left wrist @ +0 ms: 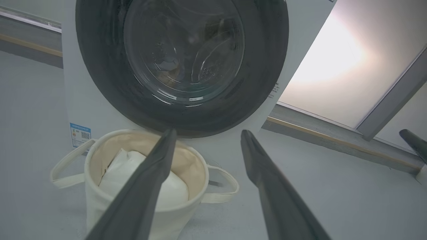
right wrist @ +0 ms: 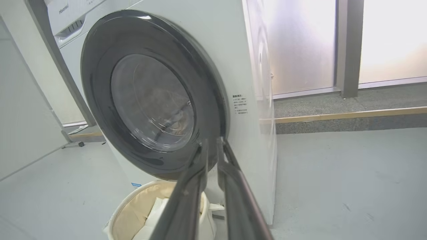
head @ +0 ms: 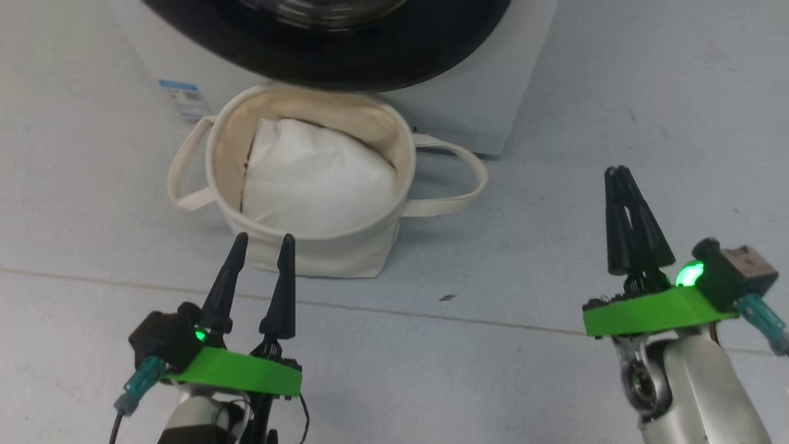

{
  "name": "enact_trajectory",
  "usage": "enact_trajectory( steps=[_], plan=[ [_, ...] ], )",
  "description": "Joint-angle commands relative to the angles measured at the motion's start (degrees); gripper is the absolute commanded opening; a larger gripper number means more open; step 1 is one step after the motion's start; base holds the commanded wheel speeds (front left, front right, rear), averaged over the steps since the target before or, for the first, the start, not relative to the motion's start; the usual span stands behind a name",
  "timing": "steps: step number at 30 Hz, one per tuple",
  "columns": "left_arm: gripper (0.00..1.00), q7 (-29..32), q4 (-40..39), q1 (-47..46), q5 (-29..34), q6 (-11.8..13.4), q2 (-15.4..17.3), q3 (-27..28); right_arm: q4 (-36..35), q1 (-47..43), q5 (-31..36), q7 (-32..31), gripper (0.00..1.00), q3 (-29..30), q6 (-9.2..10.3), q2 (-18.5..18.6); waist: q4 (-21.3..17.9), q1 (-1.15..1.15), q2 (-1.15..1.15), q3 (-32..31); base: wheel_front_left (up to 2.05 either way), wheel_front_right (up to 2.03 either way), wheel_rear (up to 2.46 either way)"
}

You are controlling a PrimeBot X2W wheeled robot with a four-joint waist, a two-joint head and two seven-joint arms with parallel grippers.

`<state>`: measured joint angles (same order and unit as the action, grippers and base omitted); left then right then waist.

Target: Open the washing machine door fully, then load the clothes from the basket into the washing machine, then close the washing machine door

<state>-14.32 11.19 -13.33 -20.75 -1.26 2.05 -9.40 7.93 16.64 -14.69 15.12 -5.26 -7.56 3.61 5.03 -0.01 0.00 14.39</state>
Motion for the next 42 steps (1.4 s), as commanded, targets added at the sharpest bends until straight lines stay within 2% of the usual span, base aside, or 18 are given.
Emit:
enact_trajectory(
  steps=[1,3,4,5,6,11,16,22,29,32,42],
  plan=[
    [1.00,-0.68,-2.03,0.58,1.19,-0.65,0.83,2.54,-4.48,-2.56,0.25,-0.12,0.17,0.11,0.08,-0.68,-5.25,0.01,0.00,-3.96,0.00,0.00,0.00],
    [1.00,-0.68,-1.97,0.99,1.30,-0.78,0.83,2.73,-5.35,-3.87,-0.65,-0.12,0.19,0.49,0.08,-0.69,-5.95,0.01,0.00,-4.54,0.00,0.00,0.00],
    [1.00,-0.68,-1.91,1.38,1.83,-0.85,0.83,2.87,-6.22,-5.06,-1.56,-0.12,0.40,0.90,0.08,-0.70,-6.60,0.01,0.00,-5.11,0.00,0.00,0.00],
    [1.00,-0.68,-1.73,1.79,3.22,-0.90,0.83,2.73,-6.84,-6.22,-1.79,-0.12,0.86,0.96,0.08,-0.70,-7.18,0.01,0.00,-5.78,0.00,0.00,0.00],
    [1.00,-0.68,-1.49,2.31,3.89,-0.97,0.83,2.50,-7.15,-7.35,-0.99,-0.12,1.00,0.90,0.08,-0.71,-7.77,0.01,0.00,-6.47,0.00,0.00,0.00],
    [1.00,-0.68,-0.48,5.12,1.92,-1.18,0.83,3.01,-7.92,-11.60,0.38,-0.12,1.00,2.38,0.08,-0.72,-10.28,0.01,0.00,-9.79,0.00,0.00,0.00],
    [1.00,-0.68,0.39,7.04,1.59,-1.58,0.83,2.75,-6.20,-14.54,2.54,-0.12,1.00,3.25,0.08,-0.72,-11.17,0.01,0.00,-12.12,0.00,0.00,0.00],
    [1.00,-0.68,-1.36,8.12,2.53,-2.26,0.83,1.86,-3.96,-15.25,0.44,-0.12,1.00,2.08,0.08,-0.73,-11.16,0.01,0.00,-12.84,0.00,0.00,0.00],
    [1.00,-0.68,-2.29,8.76,3.92,-1.90,0.83,1.08,-3.82,-15.31,-2.01,-0.12,1.00,1.67,0.08,-0.73,-10.48,0.01,0.00,-12.80,0.00,0.00,0.00],
    [1.00,-0.68,-2.13,8.99,3.97,-1.02,0.83,1.44,-3.80,-15.32,-2.17,-0.12,1.00,0.81,0.08,-0.73,-10.15,0.01,0.00,-12.86,0.00,0.00,0.00],
    [1.00,-0.68,-2.92,9.69,3.88,-1.22,0.83,2.05,-4.37,-15.66,-2.19,-0.12,1.00,0.03,0.08,-0.73,-9.36,0.01,0.00,-13.41,0.00,0.00,0.00]
  ],
)
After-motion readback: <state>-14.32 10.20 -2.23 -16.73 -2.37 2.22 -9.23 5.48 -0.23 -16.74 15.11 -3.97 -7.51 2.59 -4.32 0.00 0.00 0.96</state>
